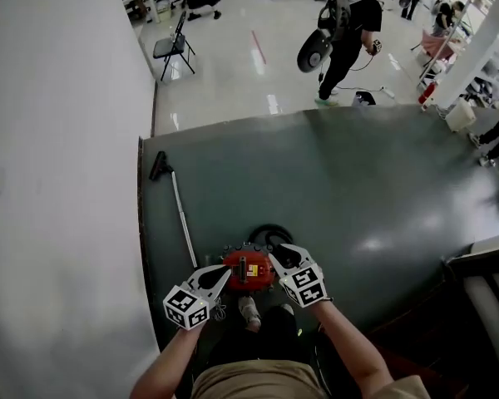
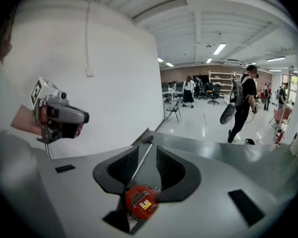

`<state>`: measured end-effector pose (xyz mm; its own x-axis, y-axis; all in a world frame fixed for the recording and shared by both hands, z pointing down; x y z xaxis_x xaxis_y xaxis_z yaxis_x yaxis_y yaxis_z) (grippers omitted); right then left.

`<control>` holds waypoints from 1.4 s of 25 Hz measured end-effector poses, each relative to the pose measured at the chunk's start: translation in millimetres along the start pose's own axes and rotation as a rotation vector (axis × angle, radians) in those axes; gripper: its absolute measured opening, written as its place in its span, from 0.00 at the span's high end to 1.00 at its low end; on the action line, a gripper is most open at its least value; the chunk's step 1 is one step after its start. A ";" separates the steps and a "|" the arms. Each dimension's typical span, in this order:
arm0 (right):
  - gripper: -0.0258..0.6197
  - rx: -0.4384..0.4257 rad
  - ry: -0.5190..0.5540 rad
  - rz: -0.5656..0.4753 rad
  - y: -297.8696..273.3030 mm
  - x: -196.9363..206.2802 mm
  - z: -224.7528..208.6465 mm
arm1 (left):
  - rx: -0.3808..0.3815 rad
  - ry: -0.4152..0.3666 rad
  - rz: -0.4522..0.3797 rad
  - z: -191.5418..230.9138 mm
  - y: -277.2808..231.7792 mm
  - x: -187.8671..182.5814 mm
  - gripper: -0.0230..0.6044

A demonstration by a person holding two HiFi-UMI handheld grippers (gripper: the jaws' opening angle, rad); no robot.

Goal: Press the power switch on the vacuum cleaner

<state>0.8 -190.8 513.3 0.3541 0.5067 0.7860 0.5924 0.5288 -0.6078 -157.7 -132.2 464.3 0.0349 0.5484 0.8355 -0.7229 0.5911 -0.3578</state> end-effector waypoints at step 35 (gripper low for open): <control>0.86 0.055 0.004 -0.542 457.9 -89.1 66.9 | 0.056 -0.394 -0.255 -290.9 145.2 -118.0 0.95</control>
<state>192.1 51.7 157.4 0.0112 0.1496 0.9887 0.6523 0.7483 -0.1206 -66.1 61.0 192.5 -0.0408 0.1173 0.9923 -0.7618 0.6389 -0.1068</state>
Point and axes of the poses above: the fingertips, and each gripper's own axes: y backward along the fingers, z to its left, x out of its underside, the point moved 3 cm from there along y, backward along the fingers, and after that the axes turned 3 degrees about z, right-handed, at the moved point
